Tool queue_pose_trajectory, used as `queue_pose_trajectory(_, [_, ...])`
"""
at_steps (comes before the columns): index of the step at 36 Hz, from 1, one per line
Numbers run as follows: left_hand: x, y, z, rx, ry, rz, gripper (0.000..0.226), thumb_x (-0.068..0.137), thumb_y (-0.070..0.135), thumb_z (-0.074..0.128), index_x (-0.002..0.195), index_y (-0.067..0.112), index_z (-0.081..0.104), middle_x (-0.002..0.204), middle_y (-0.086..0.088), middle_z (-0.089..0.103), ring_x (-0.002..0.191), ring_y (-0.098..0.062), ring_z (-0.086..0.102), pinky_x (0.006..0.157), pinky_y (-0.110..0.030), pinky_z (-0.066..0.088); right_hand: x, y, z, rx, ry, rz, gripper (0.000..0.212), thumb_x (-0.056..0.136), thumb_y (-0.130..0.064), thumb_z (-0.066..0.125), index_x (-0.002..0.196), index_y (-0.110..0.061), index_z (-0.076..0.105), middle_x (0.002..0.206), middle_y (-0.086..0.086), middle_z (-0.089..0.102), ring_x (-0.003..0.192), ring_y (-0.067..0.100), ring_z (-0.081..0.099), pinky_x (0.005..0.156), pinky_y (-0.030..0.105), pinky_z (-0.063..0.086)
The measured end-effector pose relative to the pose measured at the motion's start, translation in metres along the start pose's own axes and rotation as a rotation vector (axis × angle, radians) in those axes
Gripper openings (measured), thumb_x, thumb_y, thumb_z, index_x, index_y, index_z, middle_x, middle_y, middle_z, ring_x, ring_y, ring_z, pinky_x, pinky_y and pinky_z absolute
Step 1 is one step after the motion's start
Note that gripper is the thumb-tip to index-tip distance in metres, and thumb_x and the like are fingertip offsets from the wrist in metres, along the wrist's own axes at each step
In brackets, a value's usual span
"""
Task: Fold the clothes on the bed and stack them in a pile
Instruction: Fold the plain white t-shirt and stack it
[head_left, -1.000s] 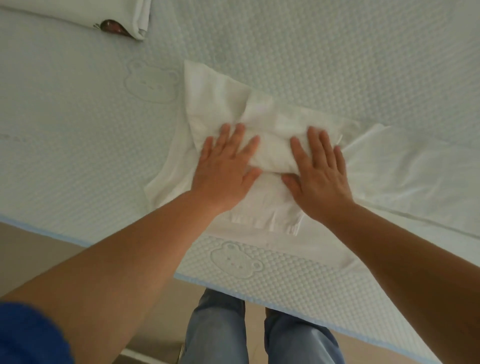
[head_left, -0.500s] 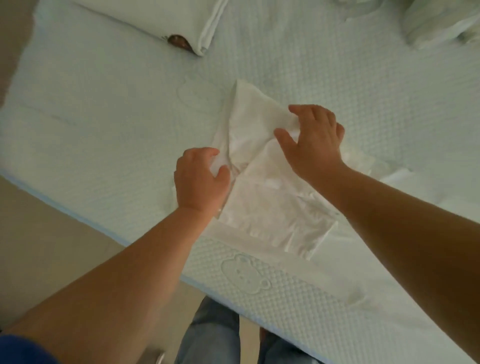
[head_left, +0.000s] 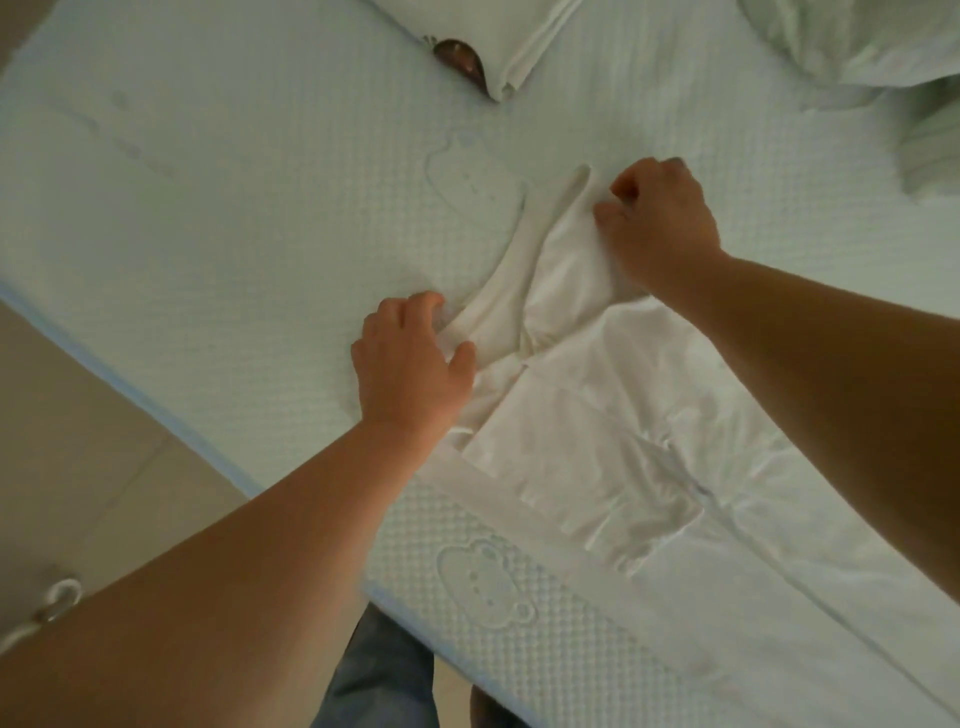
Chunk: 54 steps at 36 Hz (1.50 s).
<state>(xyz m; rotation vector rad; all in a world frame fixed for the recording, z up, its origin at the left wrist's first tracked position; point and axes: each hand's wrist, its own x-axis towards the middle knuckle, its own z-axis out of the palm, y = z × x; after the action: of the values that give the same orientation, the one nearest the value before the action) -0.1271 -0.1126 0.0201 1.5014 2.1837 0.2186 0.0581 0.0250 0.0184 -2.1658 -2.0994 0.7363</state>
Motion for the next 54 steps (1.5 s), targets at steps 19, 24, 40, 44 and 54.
queue_pose_trajectory(19, [-0.006, -0.003, 0.024, 0.307, -0.306, 0.465, 0.068, 0.09, 0.053, 0.025, 0.15, 0.025, 0.008, 0.159, 0.001, -0.002, 0.145, -0.019, -0.007, 0.112, -0.048, -0.012, -0.006, -0.015, 0.032, -0.351, -0.177, -0.32, 0.07, 0.095, -0.058, 0.019, 0.15, -0.022, -0.004, 0.158, -0.002, -0.008, 0.144, 0.019, -0.013, 0.114, 0.046, -0.01])
queue_pose_trajectory(24, [-0.03, -0.014, -0.019, -0.011, -0.011, 0.396, 0.052, 0.078, 0.025, 0.059, 0.126, 0.004, 0.056, 0.135, -0.02, 0.05, 0.131, -0.038, 0.04, 0.106, -0.048, 0.029, -0.072, -0.019, 0.007, -0.239, -0.027, -0.376, 0.067, 0.095, -0.053, 0.022, 0.15, -0.015, 0.013, 0.158, 0.007, 0.005, 0.145, 0.024, -0.003, 0.114, 0.045, -0.005])
queue_pose_trajectory(40, [-0.061, -0.057, -0.015, -1.046, -0.24, -0.822, 0.01, 0.078, 0.012, 0.072, 0.074, 0.011, 0.063, 0.073, -0.006, 0.064, 0.067, -0.017, 0.06, 0.064, -0.028, 0.048, -0.134, 0.025, 0.047, -0.339, -0.212, -0.257, 0.085, 0.086, -0.064, 0.017, 0.15, -0.012, -0.004, 0.158, 0.008, -0.008, 0.144, 0.022, -0.011, 0.11, 0.047, -0.015])
queue_pose_trajectory(44, [-0.061, -0.065, -0.019, -0.925, -0.216, -0.704, 0.014, 0.08, 0.013, 0.068, 0.069, 0.014, 0.06, 0.053, 0.006, 0.056, 0.038, 0.002, 0.051, 0.037, -0.011, 0.035, -0.16, 0.013, 0.037, -0.293, -0.073, -0.259, 0.079, 0.091, -0.055, 0.028, 0.15, -0.008, 0.004, 0.158, 0.013, -0.001, 0.144, 0.028, -0.007, 0.109, 0.047, -0.016])
queue_pose_trajectory(54, [-0.061, -0.08, -0.019, -0.628, -0.167, -0.59, 0.013, 0.075, 0.022, 0.07, 0.074, 0.011, 0.062, 0.061, 0.005, 0.061, 0.052, -0.007, 0.056, 0.05, -0.021, 0.044, -0.19, 0.035, 0.062, -0.18, -0.199, 0.155, 0.094, 0.089, -0.062, 0.036, 0.148, -0.007, -0.012, 0.155, 0.017, -0.018, 0.142, 0.031, -0.019, 0.114, 0.047, -0.011])
